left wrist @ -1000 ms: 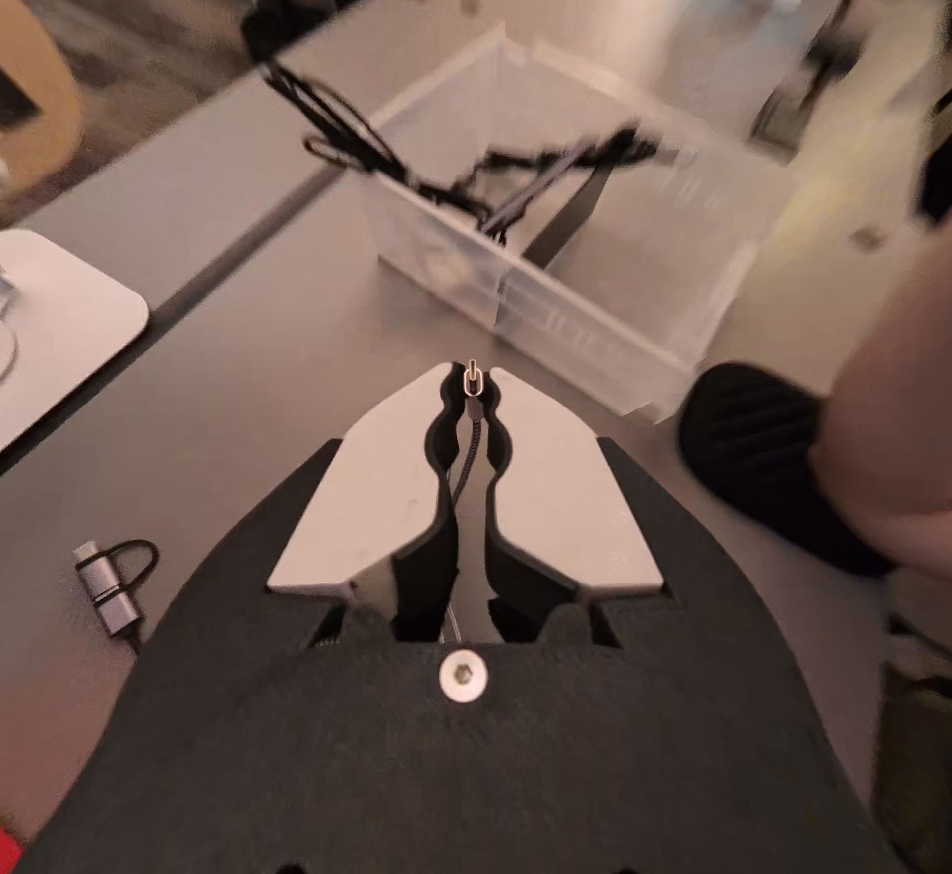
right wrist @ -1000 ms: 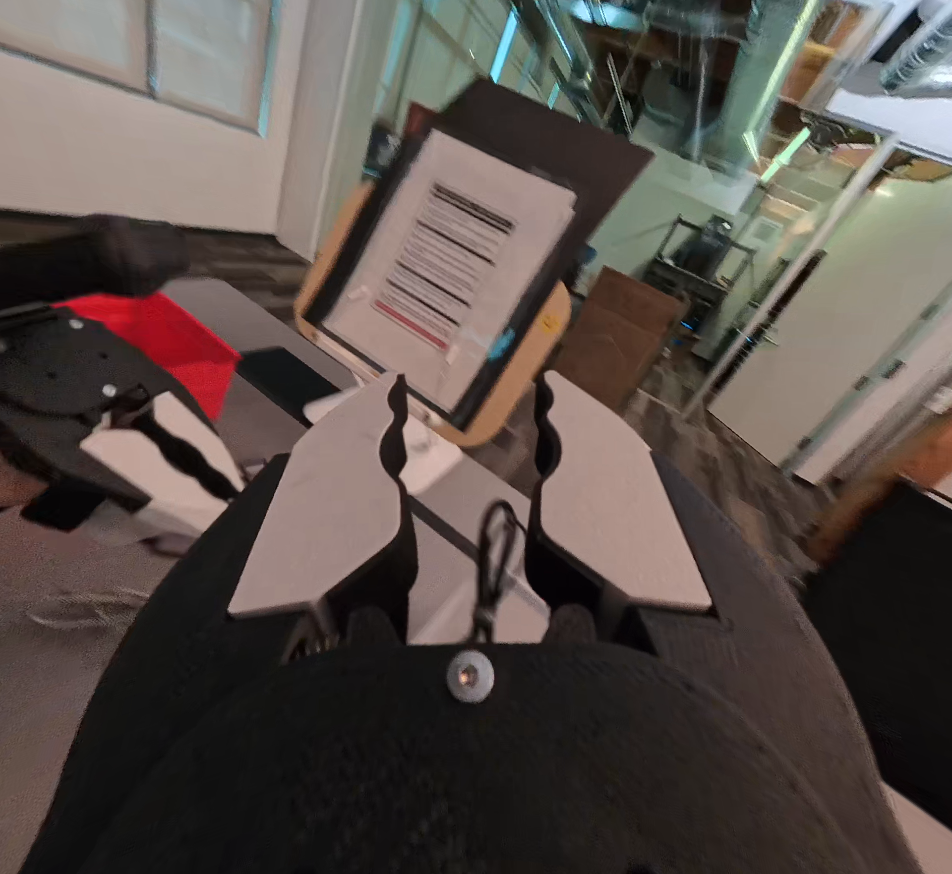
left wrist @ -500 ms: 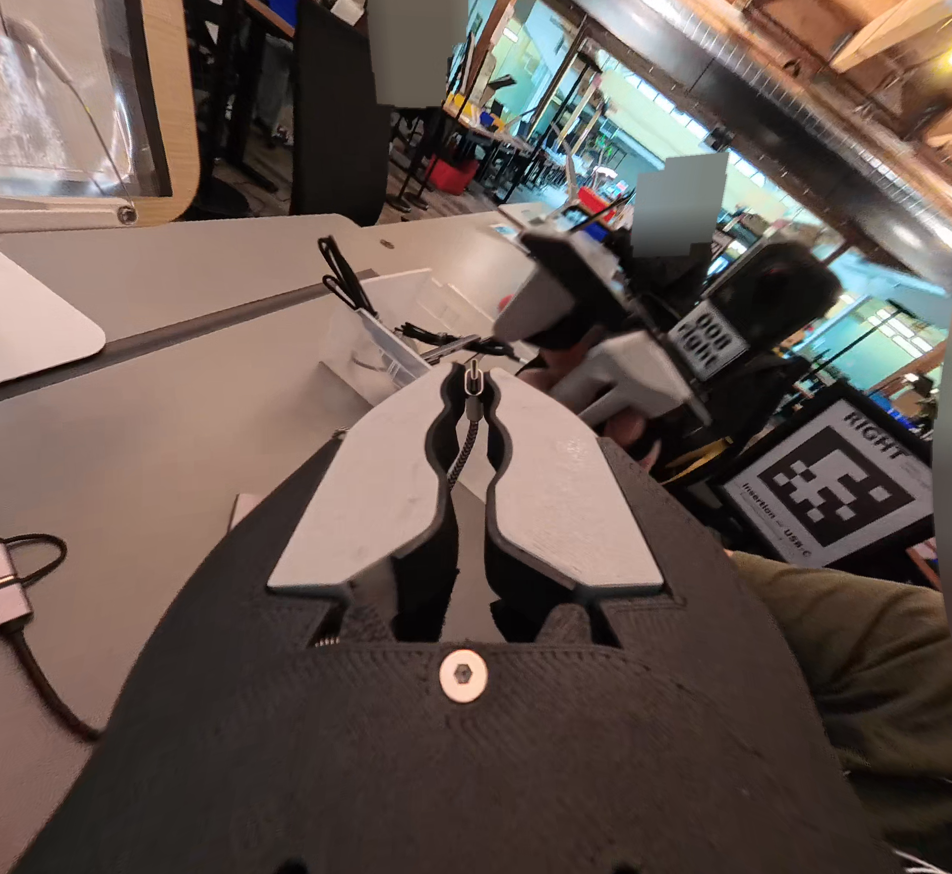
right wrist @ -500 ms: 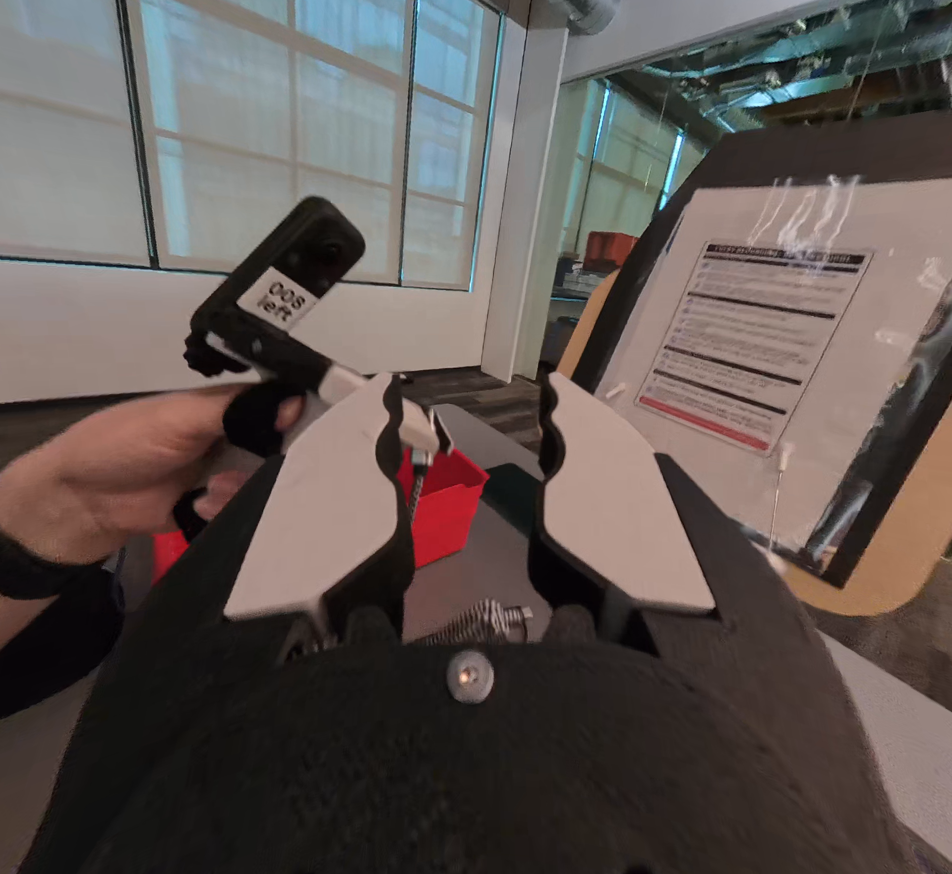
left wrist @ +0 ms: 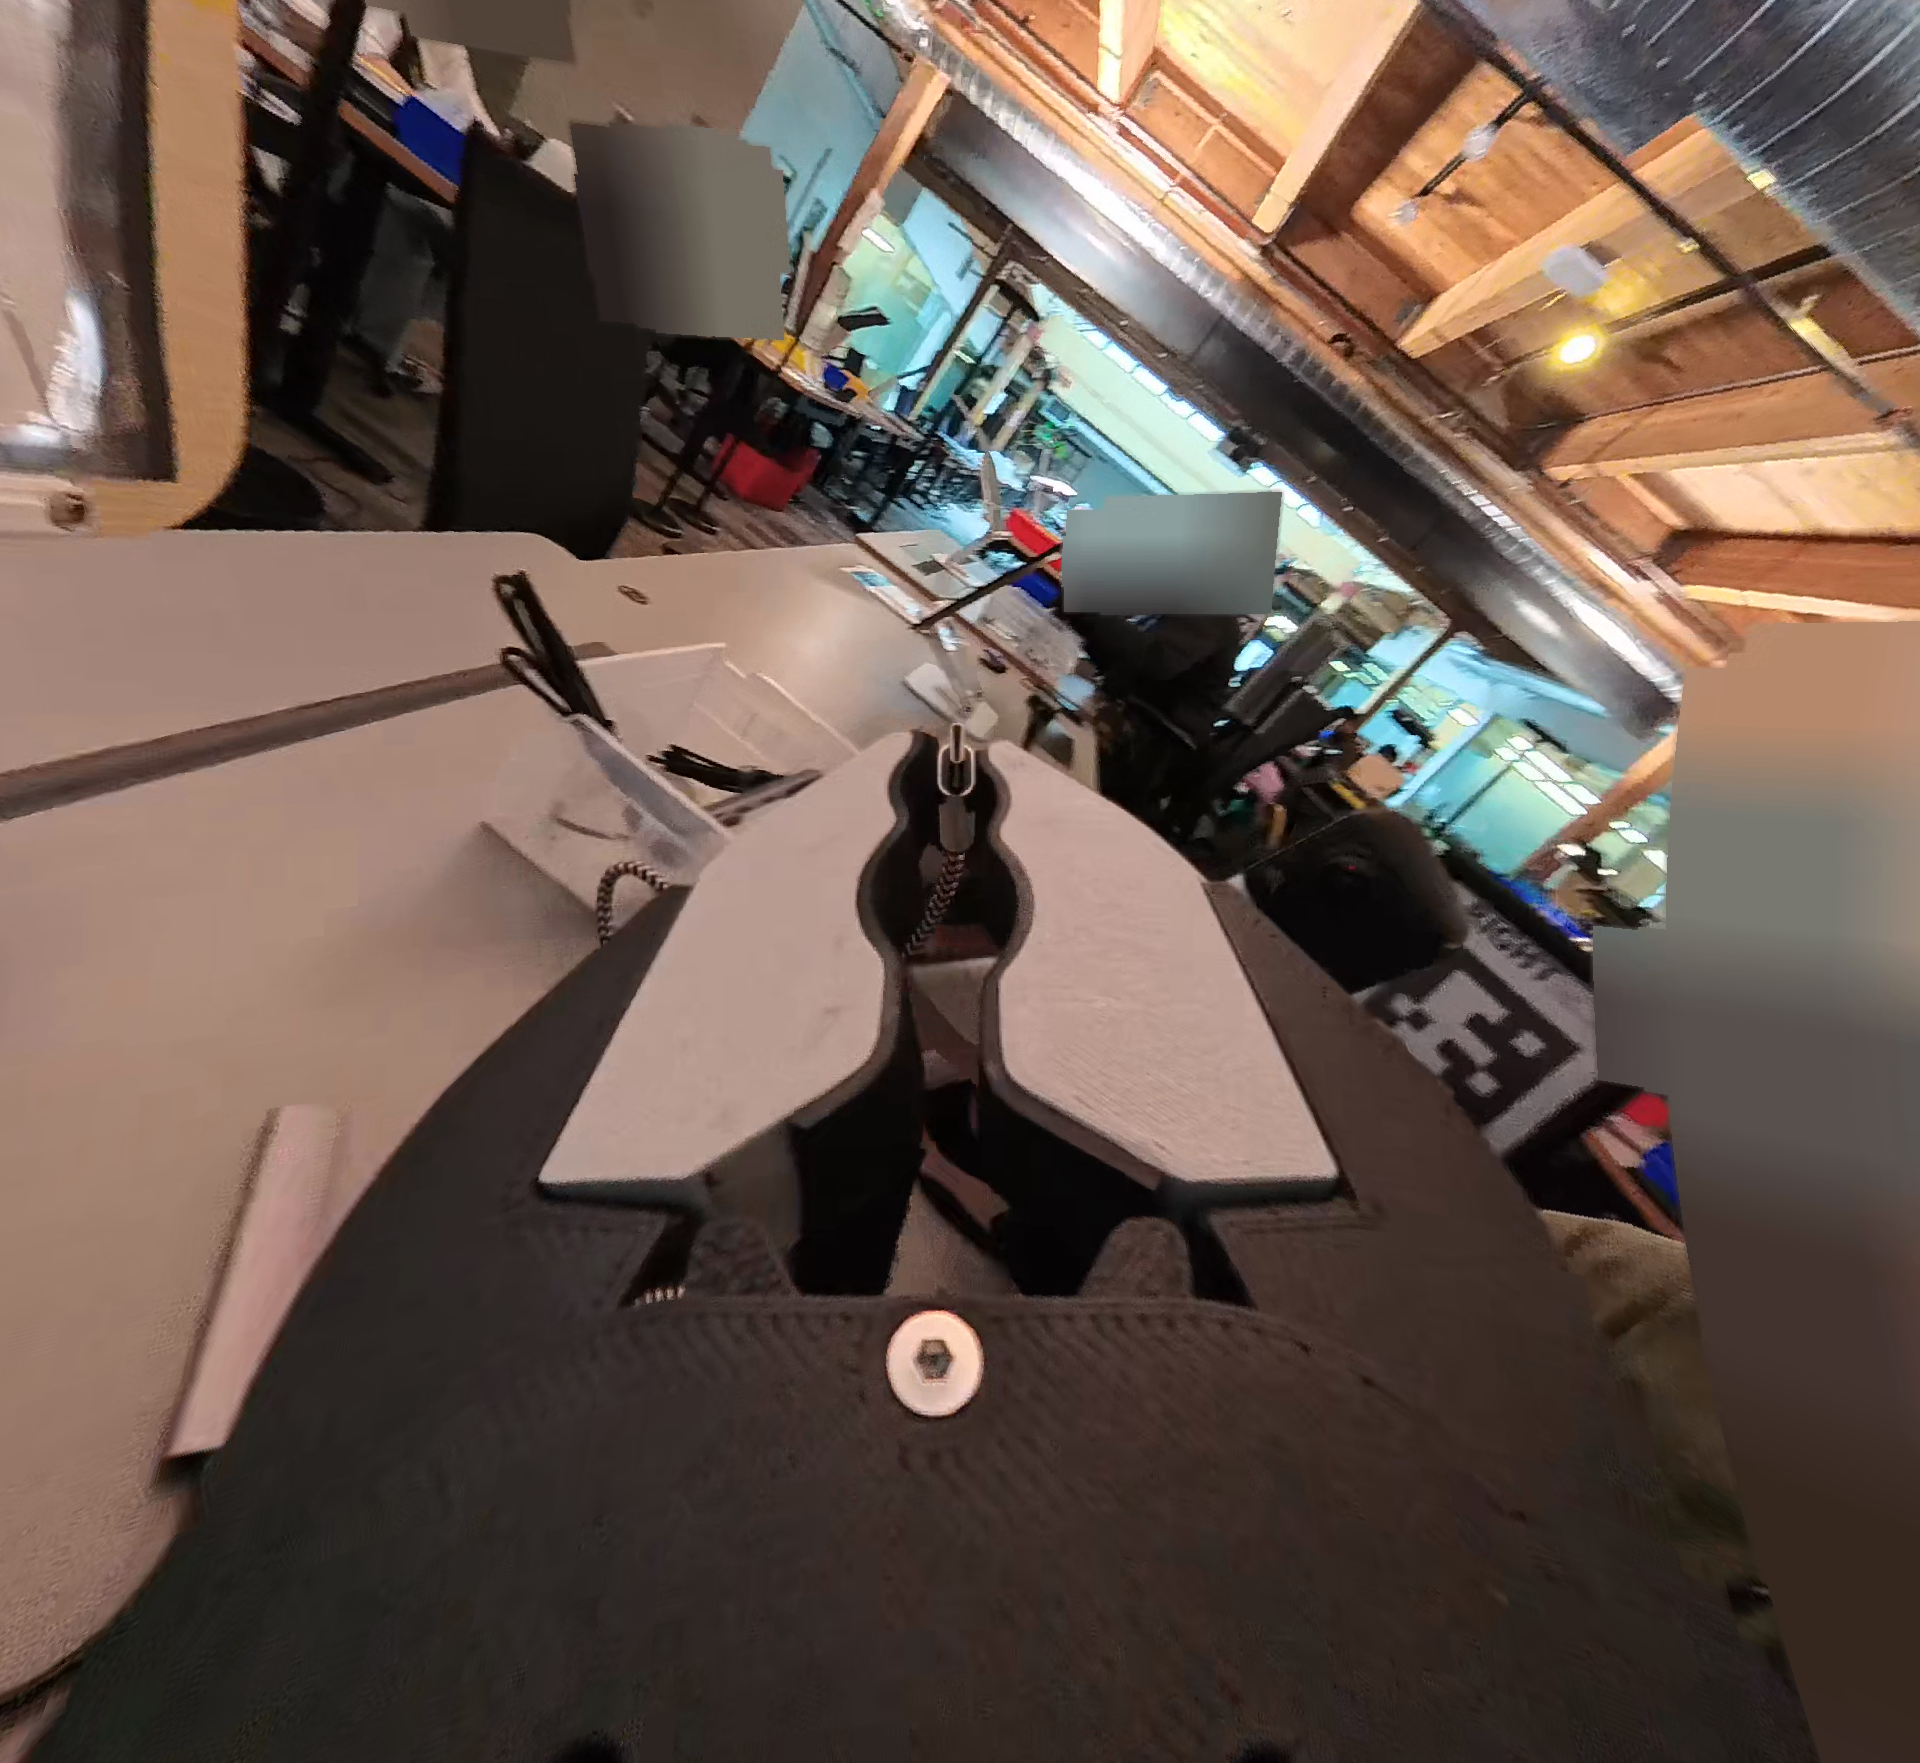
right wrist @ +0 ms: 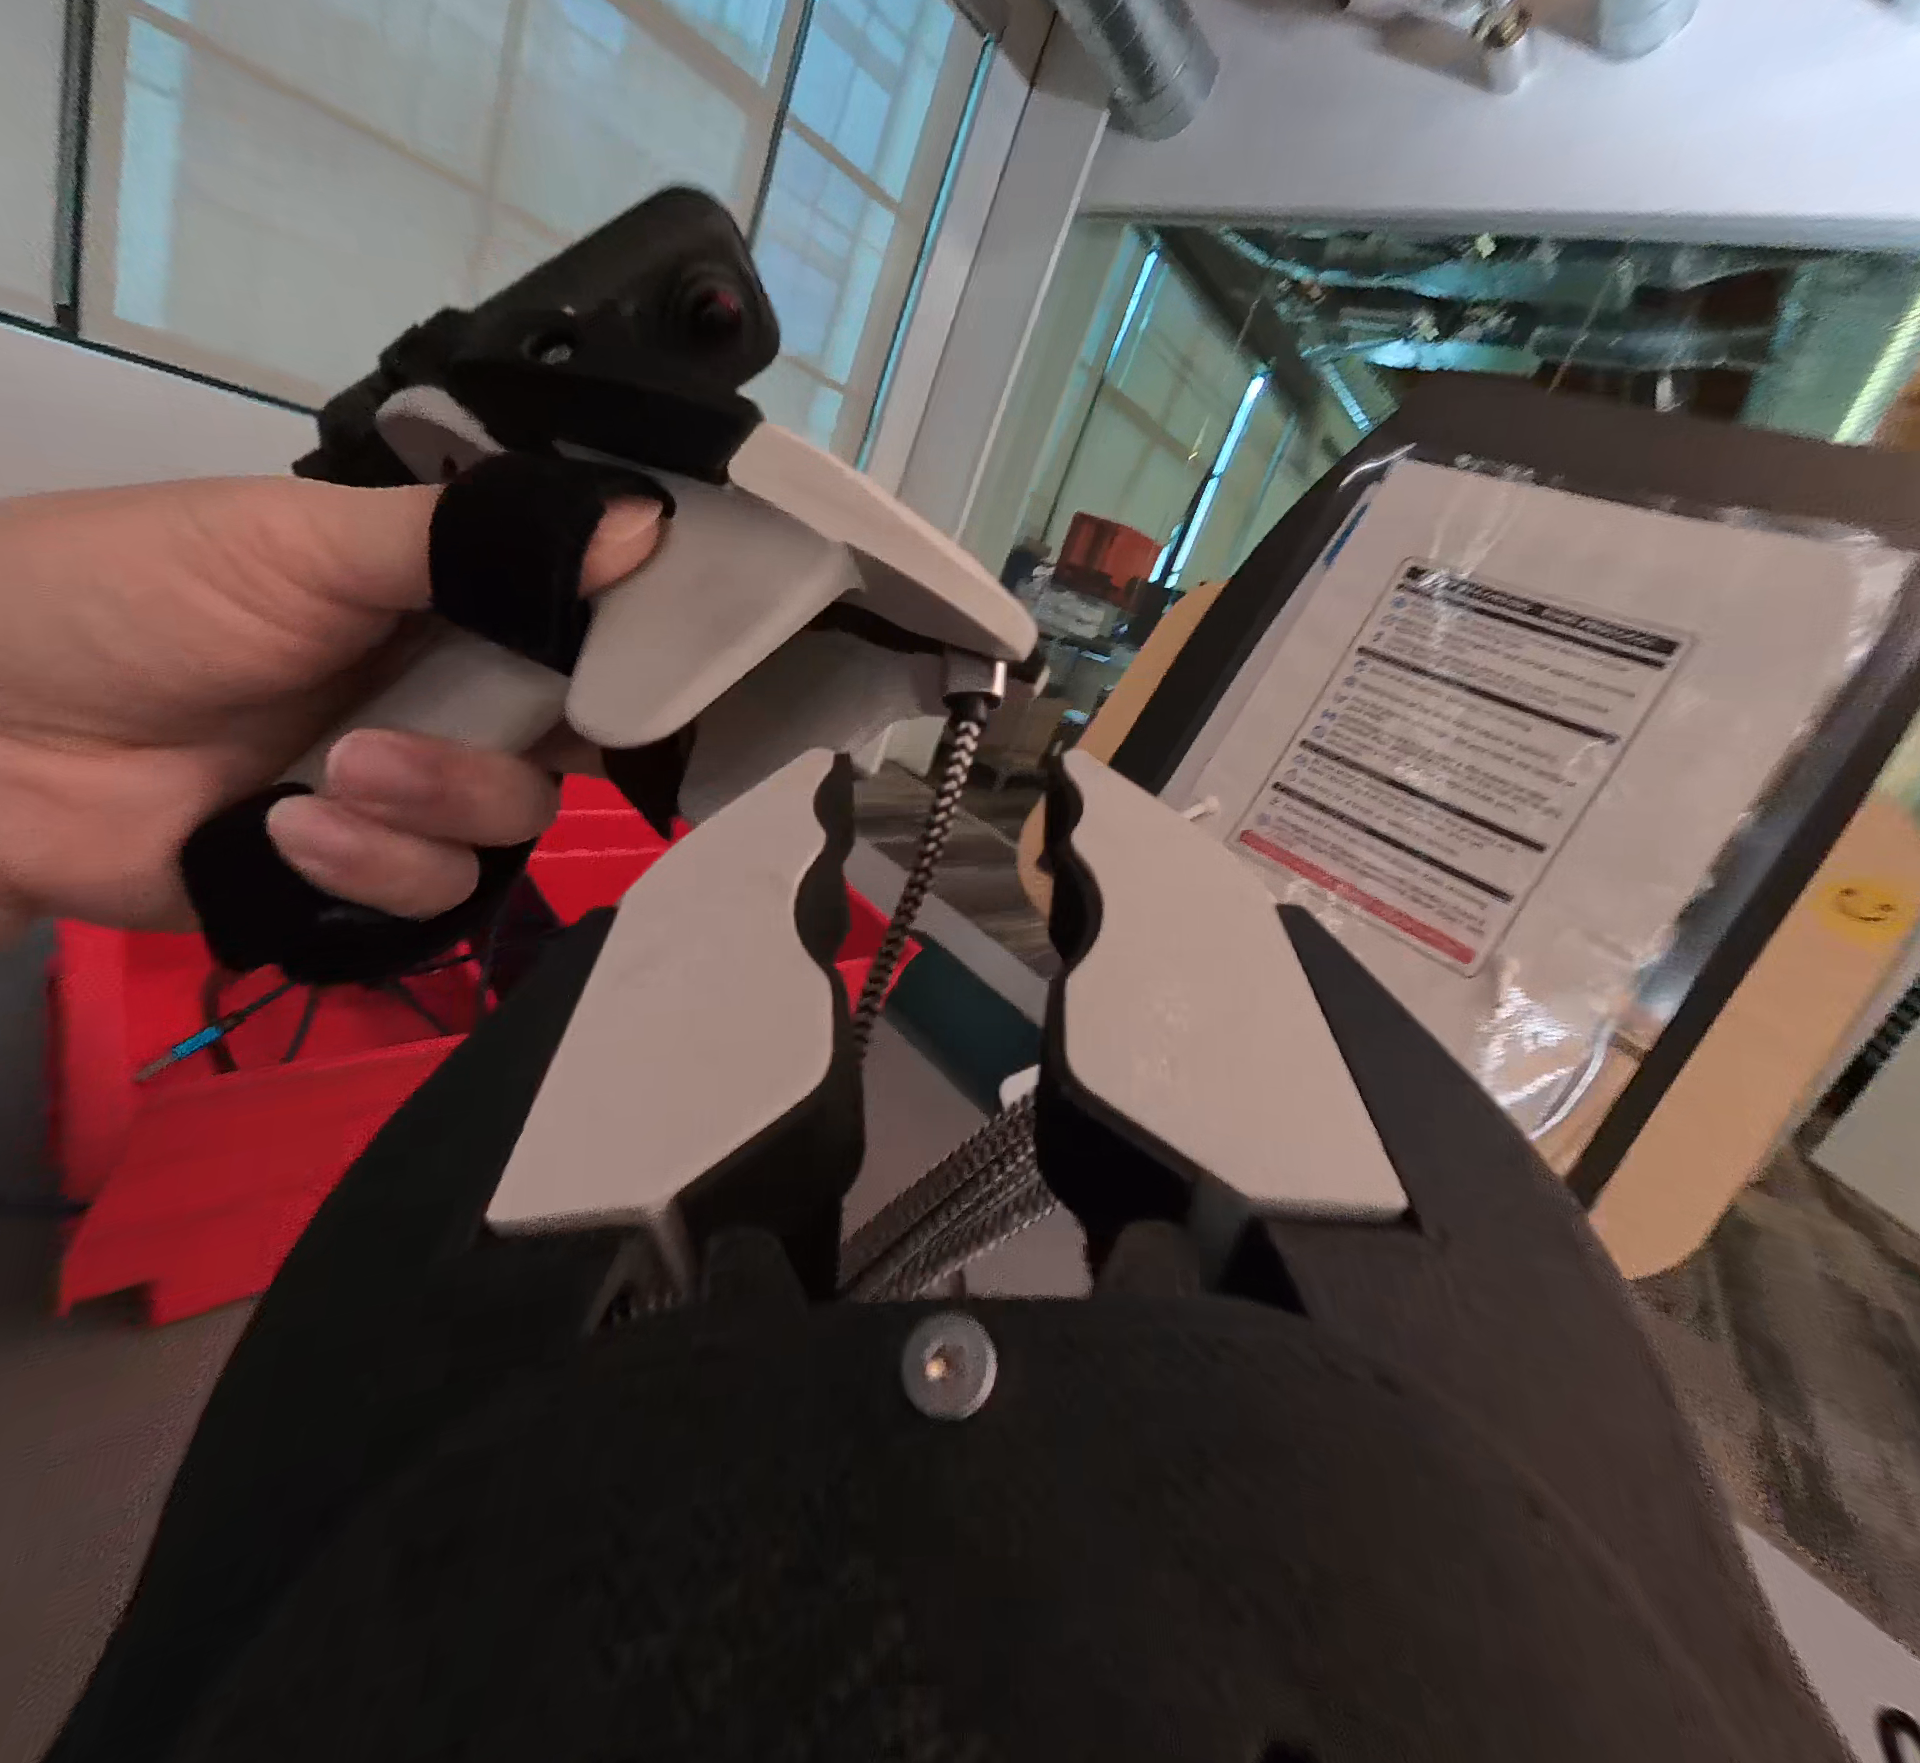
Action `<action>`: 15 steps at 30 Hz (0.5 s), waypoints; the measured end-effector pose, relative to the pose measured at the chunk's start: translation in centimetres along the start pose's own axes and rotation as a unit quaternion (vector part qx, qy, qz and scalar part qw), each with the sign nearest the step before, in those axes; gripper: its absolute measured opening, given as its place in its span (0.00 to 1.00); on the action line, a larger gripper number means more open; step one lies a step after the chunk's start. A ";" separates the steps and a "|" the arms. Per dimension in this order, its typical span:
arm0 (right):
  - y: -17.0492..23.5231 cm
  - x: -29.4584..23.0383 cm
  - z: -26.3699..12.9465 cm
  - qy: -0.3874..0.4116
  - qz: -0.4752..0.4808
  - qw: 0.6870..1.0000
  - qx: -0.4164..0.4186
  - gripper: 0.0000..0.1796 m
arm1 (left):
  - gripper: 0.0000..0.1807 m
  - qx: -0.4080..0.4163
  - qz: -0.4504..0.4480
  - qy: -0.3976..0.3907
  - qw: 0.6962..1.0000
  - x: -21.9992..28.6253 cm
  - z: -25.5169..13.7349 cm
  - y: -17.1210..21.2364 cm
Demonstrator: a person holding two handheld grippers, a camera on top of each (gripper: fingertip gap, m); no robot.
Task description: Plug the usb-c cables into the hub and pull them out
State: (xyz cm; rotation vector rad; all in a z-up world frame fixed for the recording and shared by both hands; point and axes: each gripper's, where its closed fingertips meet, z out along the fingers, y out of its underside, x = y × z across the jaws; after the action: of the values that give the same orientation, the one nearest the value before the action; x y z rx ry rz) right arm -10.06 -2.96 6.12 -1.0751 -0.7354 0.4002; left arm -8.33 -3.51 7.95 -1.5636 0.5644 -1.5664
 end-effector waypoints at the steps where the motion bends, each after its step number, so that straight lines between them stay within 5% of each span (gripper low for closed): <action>1: -0.3 0.3 -0.2 0.011 -0.006 1.000 0.008 0.19 | 0.03 0.002 -0.013 0.014 1.000 0.2 0.1 0.1; 15: -2.1 0.8 -1.7 0.081 -0.138 0.985 0.067 0.06 | 0.03 0.034 -0.110 0.097 0.989 0.9 0.8 0.1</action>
State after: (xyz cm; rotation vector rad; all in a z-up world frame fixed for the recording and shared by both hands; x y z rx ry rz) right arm -8.40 -4.50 7.80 -0.8528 -0.6899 0.1213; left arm -7.44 -4.13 8.49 -1.4704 0.4504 -1.8992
